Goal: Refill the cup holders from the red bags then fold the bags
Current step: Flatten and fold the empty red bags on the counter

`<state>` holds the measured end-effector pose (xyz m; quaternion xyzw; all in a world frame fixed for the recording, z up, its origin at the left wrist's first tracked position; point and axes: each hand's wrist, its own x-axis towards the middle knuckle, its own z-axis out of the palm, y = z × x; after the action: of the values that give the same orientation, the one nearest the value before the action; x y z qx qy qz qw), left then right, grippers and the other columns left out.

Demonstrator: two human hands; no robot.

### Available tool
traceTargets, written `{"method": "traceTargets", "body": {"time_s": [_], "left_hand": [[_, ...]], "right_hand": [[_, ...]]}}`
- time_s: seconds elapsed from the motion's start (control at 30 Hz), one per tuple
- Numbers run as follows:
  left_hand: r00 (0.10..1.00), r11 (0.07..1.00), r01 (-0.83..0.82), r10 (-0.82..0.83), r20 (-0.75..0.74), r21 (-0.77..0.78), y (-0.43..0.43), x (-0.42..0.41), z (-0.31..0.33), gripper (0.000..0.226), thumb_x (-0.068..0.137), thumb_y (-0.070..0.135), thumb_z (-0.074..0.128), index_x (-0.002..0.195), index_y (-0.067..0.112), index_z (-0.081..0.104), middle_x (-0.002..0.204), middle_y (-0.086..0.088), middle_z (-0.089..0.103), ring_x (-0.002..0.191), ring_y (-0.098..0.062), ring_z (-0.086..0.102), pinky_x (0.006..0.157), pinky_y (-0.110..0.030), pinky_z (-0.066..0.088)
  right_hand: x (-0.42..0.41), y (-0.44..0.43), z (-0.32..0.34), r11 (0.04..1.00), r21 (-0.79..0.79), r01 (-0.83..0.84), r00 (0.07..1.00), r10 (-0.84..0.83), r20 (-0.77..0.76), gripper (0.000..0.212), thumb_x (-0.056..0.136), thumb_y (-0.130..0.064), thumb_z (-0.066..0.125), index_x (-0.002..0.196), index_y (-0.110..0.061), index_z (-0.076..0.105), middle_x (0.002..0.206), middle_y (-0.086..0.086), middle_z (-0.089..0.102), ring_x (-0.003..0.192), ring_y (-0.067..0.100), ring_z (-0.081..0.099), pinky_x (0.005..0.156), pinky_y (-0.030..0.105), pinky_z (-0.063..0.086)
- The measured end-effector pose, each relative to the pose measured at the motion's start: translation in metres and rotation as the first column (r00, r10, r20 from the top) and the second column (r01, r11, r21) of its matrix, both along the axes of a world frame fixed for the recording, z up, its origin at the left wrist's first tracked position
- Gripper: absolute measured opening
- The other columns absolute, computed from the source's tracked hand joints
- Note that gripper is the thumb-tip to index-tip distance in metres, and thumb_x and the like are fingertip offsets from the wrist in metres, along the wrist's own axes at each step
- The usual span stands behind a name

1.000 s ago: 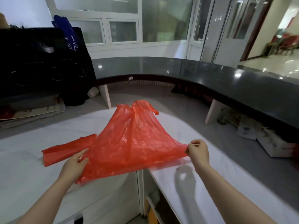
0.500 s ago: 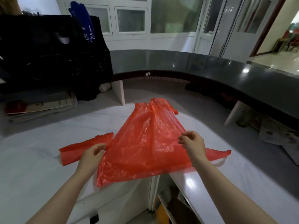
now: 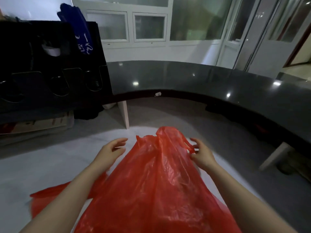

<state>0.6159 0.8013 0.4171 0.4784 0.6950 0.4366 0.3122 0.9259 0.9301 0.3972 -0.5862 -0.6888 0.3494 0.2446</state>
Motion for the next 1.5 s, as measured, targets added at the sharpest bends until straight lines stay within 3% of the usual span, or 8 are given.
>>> {"method": "traceTargets", "body": {"time_s": [0.17, 0.3, 0.43, 0.67, 0.9, 1.1, 1.3, 1.5], "left_hand": [[0.976, 0.987, 0.158, -0.157, 0.149, 0.005, 0.034, 0.012, 0.011, 0.048, 0.09, 0.004, 0.052, 0.114, 0.045, 0.062, 0.124, 0.012, 0.056, 0.116, -0.004, 0.051, 0.093, -0.027, 0.046], [0.959, 0.958, 0.281, -0.282, -0.01, -0.066, 0.052, 0.009, 0.016, 0.032, 0.077, 0.013, 0.064, 0.089, 0.042, 0.069, 0.116, 0.016, 0.054, 0.107, -0.001, 0.053, 0.089, -0.021, 0.043], [0.937, 0.942, 0.31, -0.326, -0.125, -0.128, 0.059, -0.009, 0.013, 0.031, 0.086, 0.005, 0.062, 0.078, 0.034, 0.07, 0.098, 0.006, 0.066, 0.08, -0.005, 0.062, 0.073, -0.018, 0.047], [0.896, 0.983, 0.05, -0.123, -0.427, -0.178, 0.072, -0.047, 0.007, 0.029, 0.076, -0.011, 0.047, 0.065, 0.015, 0.057, 0.065, 0.001, 0.06, 0.063, -0.016, 0.055, 0.058, -0.027, 0.041], [0.832, 0.966, -0.058, -0.093, -0.546, -0.253, 0.074, -0.082, -0.013, 0.032, 0.079, -0.006, 0.046, 0.065, 0.02, 0.057, 0.072, -0.004, 0.063, 0.072, -0.025, 0.059, 0.062, -0.031, 0.041], [0.757, 0.945, -0.12, -0.112, -0.644, -0.305, 0.071, -0.099, -0.02, 0.025, 0.082, 0.001, 0.048, 0.075, 0.019, 0.064, 0.085, -0.008, 0.066, 0.076, -0.026, 0.06, 0.065, -0.031, 0.045], [0.67, 0.942, -0.208, -0.058, -0.74, -0.263, 0.078, -0.101, -0.02, 0.024, 0.083, 0.006, 0.048, 0.071, 0.025, 0.052, 0.097, -0.019, 0.068, 0.088, -0.036, 0.062, 0.066, -0.033, 0.04], [0.76, 0.958, -0.205, 0.027, -0.649, -0.2, 0.084, -0.084, -0.024, 0.018, 0.084, 0.004, 0.051, 0.086, 0.019, 0.061, 0.088, -0.013, 0.067, 0.077, -0.03, 0.059, 0.064, -0.033, 0.042]], "right_hand": [[-0.004, 0.023, -0.005, 0.997, 0.031, -0.064, 0.996, 0.066, -0.065, 0.038, 0.078, -0.006, 0.072, 0.102, -0.033, 0.063, 0.093, -0.011, 0.068, 0.085, 0.011, 0.065, 0.071, 0.024, 0.045], [-0.001, 0.034, -0.008, 0.999, 0.051, -0.014, 0.987, 0.022, -0.161, 0.025, 0.085, -0.013, 0.07, 0.103, -0.029, 0.064, 0.092, -0.009, 0.069, 0.083, 0.008, 0.065, 0.074, 0.025, 0.049], [0.005, 0.037, -0.007, 0.998, -0.015, 0.062, 0.914, -0.063, -0.4, 0.03, 0.098, -0.008, 0.042, 0.101, -0.021, 0.069, 0.068, -0.008, 0.067, 0.057, 0.006, 0.057, 0.053, 0.018, 0.043], [0.019, 0.053, 0.004, 0.834, -0.543, 0.101, 0.431, -0.528, -0.732, 0.031, 0.103, -0.031, 0.035, 0.106, -0.016, 0.061, 0.055, 0.003, 0.061, 0.044, 0.012, 0.052, 0.047, 0.023, 0.038], [0.049, 0.054, 0.007, 0.707, -0.66, 0.253, 0.098, -0.698, -0.71, 0.023, 0.101, -0.016, 0.039, 0.084, -0.013, 0.055, 0.076, 0.004, 0.067, 0.051, 0.011, 0.068, 0.059, 0.022, 0.04], [0.067, 0.055, 0.002, 0.654, -0.691, 0.309, 0.064, -0.739, -0.671, 0.028, 0.104, -0.019, 0.03, 0.09, -0.009, 0.052, 0.089, 0.007, 0.064, 0.07, 0.02, 0.065, 0.059, 0.024, 0.049], [0.079, 0.055, -0.004, 0.522, -0.68, 0.515, 0.076, -0.818, -0.571, 0.025, 0.087, 0.0, 0.043, 0.064, -0.012, 0.045, 0.029, -0.001, 0.038, 0.029, 0.011, 0.035, 0.036, 0.014, 0.038], [0.078, 0.05, 0.0, 0.597, -0.67, 0.441, 0.273, -0.801, -0.534, 0.016, 0.083, -0.002, 0.046, 0.087, 0.0, 0.061, 0.064, 0.016, 0.061, 0.058, 0.028, 0.05, 0.054, 0.034, 0.044]]}}
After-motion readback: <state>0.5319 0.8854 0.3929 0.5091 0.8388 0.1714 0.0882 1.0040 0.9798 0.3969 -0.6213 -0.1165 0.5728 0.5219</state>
